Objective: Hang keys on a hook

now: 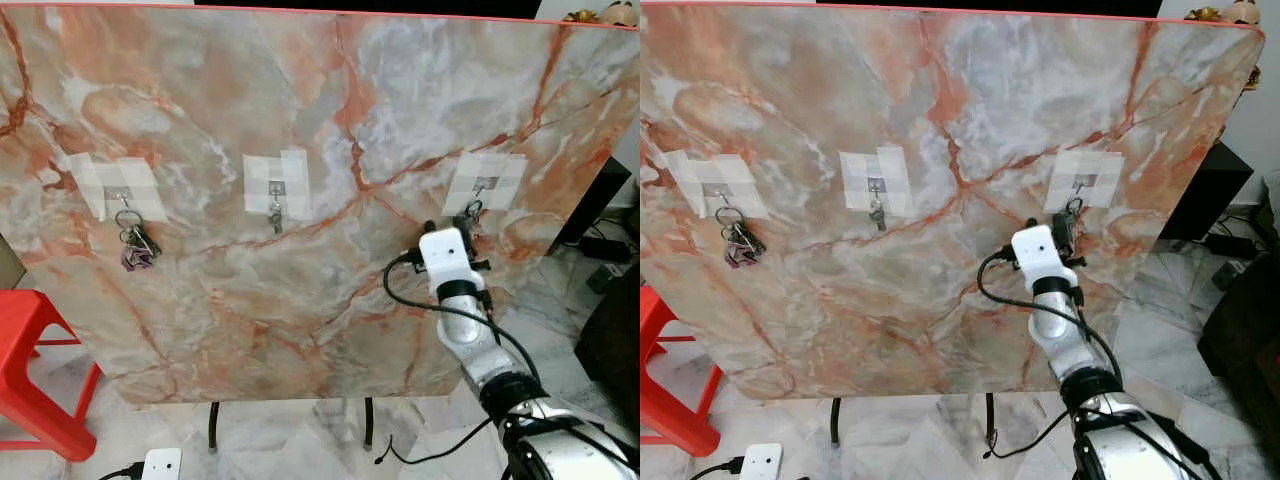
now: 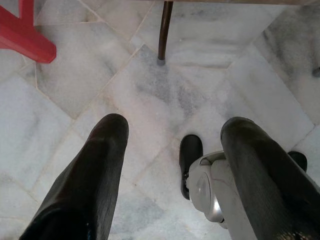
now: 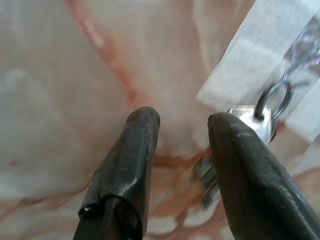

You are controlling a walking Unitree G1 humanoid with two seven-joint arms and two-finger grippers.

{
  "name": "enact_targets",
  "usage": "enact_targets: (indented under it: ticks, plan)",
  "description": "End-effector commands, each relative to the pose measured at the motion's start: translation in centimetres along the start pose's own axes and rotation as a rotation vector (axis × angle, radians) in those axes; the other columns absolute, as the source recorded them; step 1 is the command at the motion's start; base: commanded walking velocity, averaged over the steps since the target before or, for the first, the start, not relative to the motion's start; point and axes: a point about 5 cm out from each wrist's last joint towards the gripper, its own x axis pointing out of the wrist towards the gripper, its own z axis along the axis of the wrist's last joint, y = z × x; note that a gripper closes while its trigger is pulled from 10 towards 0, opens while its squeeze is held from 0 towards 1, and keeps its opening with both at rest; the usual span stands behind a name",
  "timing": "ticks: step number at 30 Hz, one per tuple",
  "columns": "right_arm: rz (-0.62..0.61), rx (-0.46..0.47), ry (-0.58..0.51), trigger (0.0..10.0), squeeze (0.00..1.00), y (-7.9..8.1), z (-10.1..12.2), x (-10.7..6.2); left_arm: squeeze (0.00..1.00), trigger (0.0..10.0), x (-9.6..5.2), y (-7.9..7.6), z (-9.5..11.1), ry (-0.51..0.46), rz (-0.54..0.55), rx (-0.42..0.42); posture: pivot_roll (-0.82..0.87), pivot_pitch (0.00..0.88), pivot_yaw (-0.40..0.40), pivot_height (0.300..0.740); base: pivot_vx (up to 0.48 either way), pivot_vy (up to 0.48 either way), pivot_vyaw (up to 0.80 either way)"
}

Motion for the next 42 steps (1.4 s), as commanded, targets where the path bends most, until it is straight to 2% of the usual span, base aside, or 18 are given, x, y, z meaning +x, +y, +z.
enact_targets:
  ticks: [1, 2, 3, 5, 7, 9, 10, 11, 12, 13, 14, 16, 17, 20, 24, 30, 37, 42]
  plan:
    - [0.016, 0.026, 0.004, 10.0, 0.0, 0.4, -0.5, -0.8, 0.0, 10.0, -0.1, -0.2, -0.2, 0.008, -0.003, 0.009, 0.06, 0.0, -0.07, 0.74, 0.0, 0.0, 0.0]
    - [0.023, 0.033, 0.014, 10.0, 0.0, 0.6, -0.9, -1.2, 0.0, 10.0, 0.0, -0.3, -0.2, 0.008, -0.004, 0.009, 0.06, 0.0, -0.07, 0.74, 0.0, 0.0, 0.0]
    - [0.051, 0.068, 0.071, 10.0, 0.0, 1.2, -2.2, -2.4, 0.0, 10.0, 0.0, -0.3, -0.2, 0.008, -0.004, 0.009, 0.06, 0.0, -0.07, 0.74, 0.0, 0.0, 0.0]
    - [0.081, 0.106, 0.147, 10.0, 0.0, 1.9, -3.5, -3.5, 0.0, 10.0, 0.0, -0.3, -0.2, 0.008, -0.005, 0.01, 0.05, 0.0, -0.067, 0.74, 0.0, 0.0, 0.0]
    - [0.126, 0.175, 0.322, 10.0, 0.0, 3.0, -5.8, -5.2, 0.0, 10.0, 0.0, -0.3, -0.2, 0.009, -0.006, 0.015, 0.04, 0.0, -0.064, 0.74, 0.0, 0.0, 0.0]
    - [0.133, 0.288, 0.576, 10.0, 0.0, 4.1, -9.1, -8.4, 0.0, 10.0, 0.0, -0.2, -0.1, 0.009, -0.008, 0.022, 0.04, 0.0, -0.06, 0.74, 0.0, 0.0, 0.0]
    - [0.133, 0.288, 0.576, 10.0, 0.0, 4.1, -9.1, -8.4, 0.0, 10.0, 0.0, -0.2, -0.1, 0.009, -0.008, 0.022, 0.04, 0.0, -0.06, 0.74, 0.0, 0.0, 0.0]
    - [0.116, 0.334, 0.707, 10.0, 0.0, 4.4, -10.7, -10.4, 0.0, 10.0, 0.0, -0.2, -0.1, 0.01, -0.008, 0.024, 0.05, 0.0, -0.059, 0.74, 0.0, 0.0, 0.0]
    - [0.112, 0.356, 0.749, 10.0, 0.0, 4.6, -11.2, -11.1, 0.0, 10.0, 0.0, -0.2, -0.1, 0.01, -0.008, 0.025, 0.05, 0.0, -0.057, 0.74, 0.0, 0.0, 0.0]
    - [0.093, 0.443, 0.848, 10.0, 0.0, 5.1, -12.1, -12.7, 0.0, 10.0, 0.0, 0.0, -0.1, 0.012, -0.006, 0.028, 0.04, 0.0, -0.048, 0.74, 0.0, 0.0, 0.0]
    - [0.093, 0.443, 0.848, 10.0, 0.0, 5.1, -12.1, -12.7, 0.0, 10.0, 0.0, 0.0, -0.1, 0.012, -0.006, 0.028, 0.04, 0.0, -0.048, 0.74, 0.0, 0.0, 0.0]
    - [0.069, 0.499, 0.938, 10.0, 0.0, 5.4, -13.0, -14.3, 0.0, 10.0, 0.0, 0.1, -0.1, 0.015, -0.006, 0.034, 0.03, 0.0, -0.041, 0.74, 0.0, 0.0, 0.0]
    - [0.069, 0.499, 0.938, 10.0, 0.0, 5.4, -13.0, -14.3, 0.0, 10.0, 0.0, 0.1, -0.1, 0.015, -0.006, 0.034, 0.03, 0.0, -0.041, 0.74, 0.0, 0.0, 0.0]
    - [0.052, 0.518, 1.07, 10.0, 0.0, 5.2, -14.6, -17.2, 0.0, 10.0, 0.1, 0.1, 0.1, 0.017, -0.007, 0.042, 0.04, 0.0, -0.032, 0.74, 0.0, 0.0, 0.0]
    - [0.061, 0.507, 1.14, 10.0, 0.0, 4.7, -15.6, -19.3, 0.0, 10.0, 0.2, 0.0, 0.5, 0.014, -0.013, 0.048, 0.03, 0.0, -0.022, 0.74, 0.0, 0.0, 0.0]
    - [0.082, 0.509, 1.212, 10.0, 0.0, 4.7, -16.4, -21.6, 0.0, 10.0, 0.3, 0.0, 0.7, 0.014, -0.02, 0.059, 0.01, 0.0, -0.013, 0.74, 0.0, 0.0, 0.0]
    - [0.079, 0.522, 1.226, 10.0, 0.0, 4.7, -16.5, -22.2, 0.0, 10.0, 0.2, -0.1, 0.4, 0.03, -0.022, 0.064, 0.02, 0.0, -0.016, 0.74, 0.0, 0.0, 0.0]
    - [0.134, 0.495, 1.211, 10.0, 0.0, 4.9, -16.5, -22.3, 0.0, 10.0, 0.1, 0.3, -0.3, 0.052, -0.013, 0.069, 0.03, 0.0, -0.024, 0.74, 0.0, 0.0, 0.32]
